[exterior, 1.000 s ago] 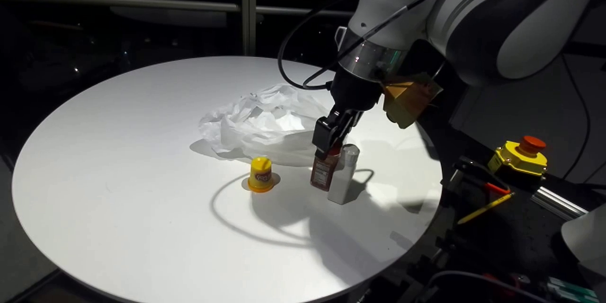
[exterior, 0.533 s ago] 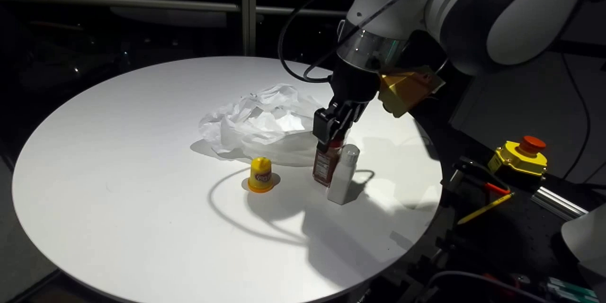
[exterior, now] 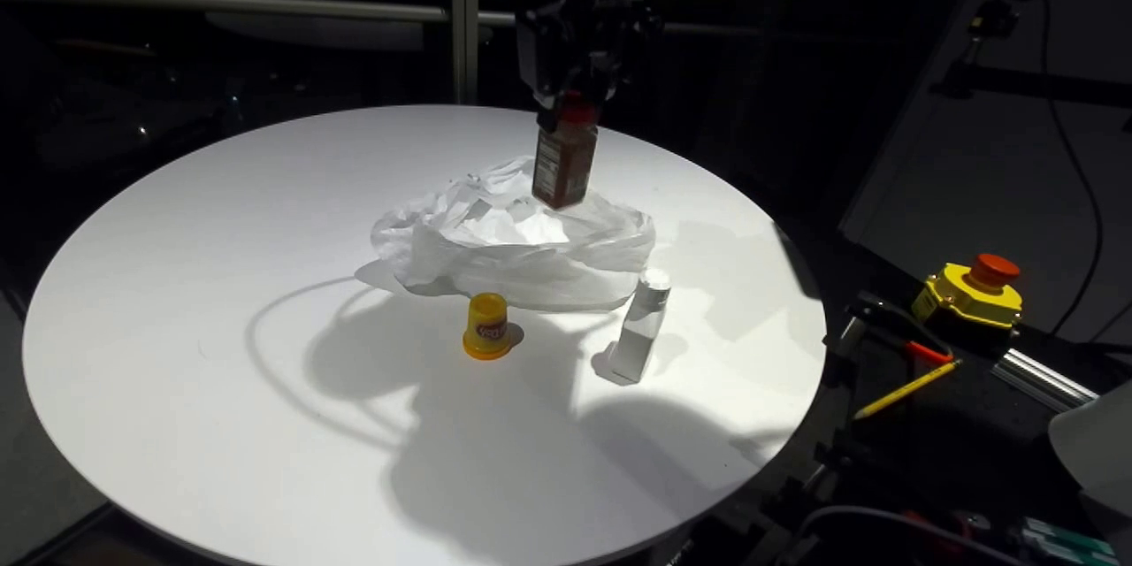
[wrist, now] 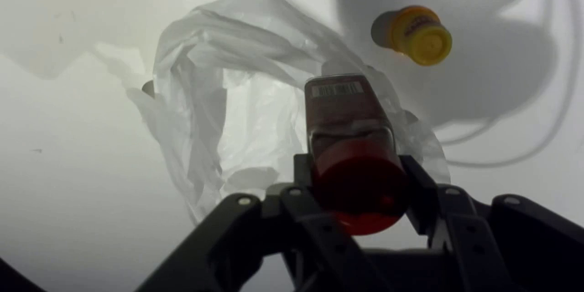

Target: Place the three containers inside the white plastic, pull up the plastic bag

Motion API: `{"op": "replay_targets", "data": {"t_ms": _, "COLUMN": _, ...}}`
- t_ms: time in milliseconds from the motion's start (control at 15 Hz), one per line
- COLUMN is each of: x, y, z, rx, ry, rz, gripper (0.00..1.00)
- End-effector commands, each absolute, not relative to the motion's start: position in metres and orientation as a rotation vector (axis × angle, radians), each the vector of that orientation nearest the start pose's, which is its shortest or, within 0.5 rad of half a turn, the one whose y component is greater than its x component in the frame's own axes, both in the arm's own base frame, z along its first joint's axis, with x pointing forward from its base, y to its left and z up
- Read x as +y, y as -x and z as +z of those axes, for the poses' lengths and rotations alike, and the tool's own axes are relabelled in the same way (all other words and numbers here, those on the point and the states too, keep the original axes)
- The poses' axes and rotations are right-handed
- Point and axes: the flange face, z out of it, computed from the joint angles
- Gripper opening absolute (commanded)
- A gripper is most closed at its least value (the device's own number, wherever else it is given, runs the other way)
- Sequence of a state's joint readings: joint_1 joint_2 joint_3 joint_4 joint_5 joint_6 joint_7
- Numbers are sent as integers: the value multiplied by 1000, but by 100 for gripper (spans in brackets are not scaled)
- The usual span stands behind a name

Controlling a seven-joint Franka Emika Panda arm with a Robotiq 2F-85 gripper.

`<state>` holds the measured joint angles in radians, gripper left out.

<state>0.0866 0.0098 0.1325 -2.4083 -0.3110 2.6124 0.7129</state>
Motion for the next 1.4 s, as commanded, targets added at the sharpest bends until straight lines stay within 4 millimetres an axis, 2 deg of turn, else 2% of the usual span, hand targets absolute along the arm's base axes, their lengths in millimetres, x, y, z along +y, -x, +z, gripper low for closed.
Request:
{"op": "replay_targets", "data": {"t_ms": 0, "x": 103, "y": -532, "z": 350, "rx": 503, "ry": 3163, "rz": -513, "gripper": 24}}
{"op": "replay_targets", "data": {"t_ms": 133, "x": 93, "y": -546, "z": 341, "rx": 528, "ry": 3181, "rz": -503, "gripper": 24}}
{"op": "replay_targets", "data": {"t_ms": 467, "x": 67, "y": -578, "z": 291, "rx": 614, "ry": 3199, "rz": -434, "gripper": 24}}
{"op": "replay_targets", "data": {"t_ms": 800, "x": 54, "y": -605, "z": 241, "rx": 764, "ry": 3107, "rz": -394, "gripper": 24}}
{"op": "replay_targets", "data": {"t_ms": 1067, "x": 47, "y": -620, "z": 212, "rx": 857, "ry": 3051, "rz": -470, "gripper": 24}}
{"op": "replay_targets", "data": {"t_ms": 1267, "x": 41, "y": -626, "z": 201, "rx": 881, "ry": 3053, "rz": -532, "gripper": 24}}
{"op": "replay_targets", "data": {"t_ms": 1333, "x": 41, "y": -625, "z": 204, "rx": 874, "ry": 3059, "rz": -541, "gripper": 45}}
